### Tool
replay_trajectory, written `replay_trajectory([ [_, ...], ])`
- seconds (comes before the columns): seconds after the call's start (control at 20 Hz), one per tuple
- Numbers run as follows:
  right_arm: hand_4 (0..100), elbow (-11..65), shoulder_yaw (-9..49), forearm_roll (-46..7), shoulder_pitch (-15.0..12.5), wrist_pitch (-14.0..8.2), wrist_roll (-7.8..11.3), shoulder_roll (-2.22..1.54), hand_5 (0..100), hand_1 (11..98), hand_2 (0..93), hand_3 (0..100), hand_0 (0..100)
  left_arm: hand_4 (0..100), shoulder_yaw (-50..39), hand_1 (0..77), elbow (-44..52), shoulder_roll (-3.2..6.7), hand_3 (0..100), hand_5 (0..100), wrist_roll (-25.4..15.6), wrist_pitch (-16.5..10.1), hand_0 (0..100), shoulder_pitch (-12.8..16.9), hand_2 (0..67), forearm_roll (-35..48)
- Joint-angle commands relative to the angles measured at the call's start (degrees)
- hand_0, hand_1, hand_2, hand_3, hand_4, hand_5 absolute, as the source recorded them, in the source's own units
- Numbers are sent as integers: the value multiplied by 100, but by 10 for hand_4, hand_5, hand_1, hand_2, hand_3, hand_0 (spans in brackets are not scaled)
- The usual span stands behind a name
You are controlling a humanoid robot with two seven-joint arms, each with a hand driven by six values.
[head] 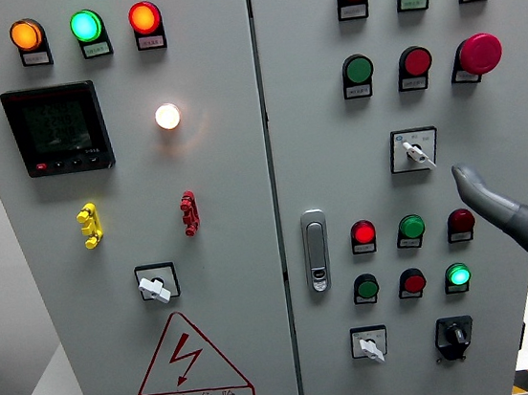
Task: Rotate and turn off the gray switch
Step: 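Raise the right hand toward the white-knobbed rotary switch below the buttons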
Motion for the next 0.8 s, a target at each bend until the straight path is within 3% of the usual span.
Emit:
replay_trajectory([
  [0.0, 1000, 0, 2, 0, 0, -6, -5, 0, 1000, 489, 215, 1000, 0, 94, 0, 0, 3, -8, 184, 123, 1, 0, 0, 0, 127, 0],
  [0.35, 1000, -35, 2, 26, 0, 3, -5, 0, 1000, 489, 245, 1000, 0, 94, 0, 0, 3, 1, 184, 123, 1, 0, 0, 0, 127, 0],
  [0.4, 1000, -87, 11, 26, 0, 3, -14, 0, 1000, 489, 275, 1000, 0, 94, 0, 0, 3, 1, 184, 123, -7, 0, 0, 0, 127, 0],
  [0.45, 1000, -227, 11, 105, 9, -6, -49, 0, 1000, 485, 369, 1000, 0, 94, 0, 0, 3, 1, 184, 123, 1, 0, 0, 0, 127, 0],
  [0.5, 1000, -333, 11, 297, 18, -6, -145, 0, 1000, 481, 405, 1000, 0, 94, 0, 0, 3, 1, 184, 123, -7, 0, 0, 0, 127, 0],
  [0.6, 1000, -500, 2, 815, 131, 3, -671, 0, 1000, 470, 544, 1000, 0, 94, 0, 0, 3, 1, 183, 123, -7, 0, 0, 0, 127, 0],
  [0.65, 1000, -571, -7, 1000, 193, 3, -882, 9, 1000, 469, 552, 1000, 0, 94, 0, 0, 3, 1, 183, 123, 1, 0, 0, 0, 127, 0],
  [0.75, 1000, -633, -7, 1055, 255, 12, -937, 0, 1000, 463, 566, 1000, 0, 94, 0, 0, 3, 1, 183, 123, 1, 0, 0, 0, 127, 0],
])
